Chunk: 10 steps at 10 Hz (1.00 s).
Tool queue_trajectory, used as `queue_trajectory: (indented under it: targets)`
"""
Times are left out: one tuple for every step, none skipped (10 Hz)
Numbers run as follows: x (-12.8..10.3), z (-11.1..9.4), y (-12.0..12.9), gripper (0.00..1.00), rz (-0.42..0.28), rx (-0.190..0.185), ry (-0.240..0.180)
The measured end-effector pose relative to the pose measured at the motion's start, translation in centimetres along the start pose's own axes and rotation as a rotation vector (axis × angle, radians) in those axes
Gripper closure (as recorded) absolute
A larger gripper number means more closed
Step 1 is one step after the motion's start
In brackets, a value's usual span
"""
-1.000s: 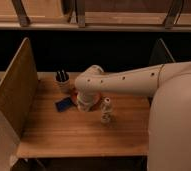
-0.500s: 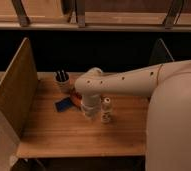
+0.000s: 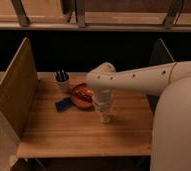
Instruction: Knock the bottle over
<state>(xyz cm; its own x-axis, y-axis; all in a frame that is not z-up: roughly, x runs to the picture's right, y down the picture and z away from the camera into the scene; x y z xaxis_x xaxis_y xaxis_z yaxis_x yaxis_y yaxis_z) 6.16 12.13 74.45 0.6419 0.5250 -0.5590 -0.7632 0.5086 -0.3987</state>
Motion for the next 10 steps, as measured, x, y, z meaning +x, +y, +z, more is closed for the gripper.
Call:
queue_trajectory:
  targets:
    - [-0.4, -0.5, -1.6, 1.0, 0.025, 0.018, -0.023]
    - [-0.8, -0.9, -3.3, 1.0, 0.048, 0.039, -0.041]
    - [-1.5, -1.3, -4.9, 1.0, 0.061, 0.06, -0.069]
    - [-3.0, -2.0, -6.3, 1.0, 0.044, 0.089, -0.117]
    - [-5.1, -2.9, -6.8, 1.0, 0.009, 0.11, -0.18]
    - [-7.8, -4.5, -6.8, 0.96, -0.041, 0.139, -0.264]
    - [-9.9, -5.9, -6.3, 0.95, -0.082, 0.154, -0.332]
    - [-11.0, -6.8, -6.1, 0.92, -0.104, 0.166, -0.37]
    - [-11.3, -7.0, -6.1, 0.84, -0.11, 0.169, -0.38]
    - [-11.3, -7.0, -6.1, 0.72, -0.11, 0.169, -0.38]
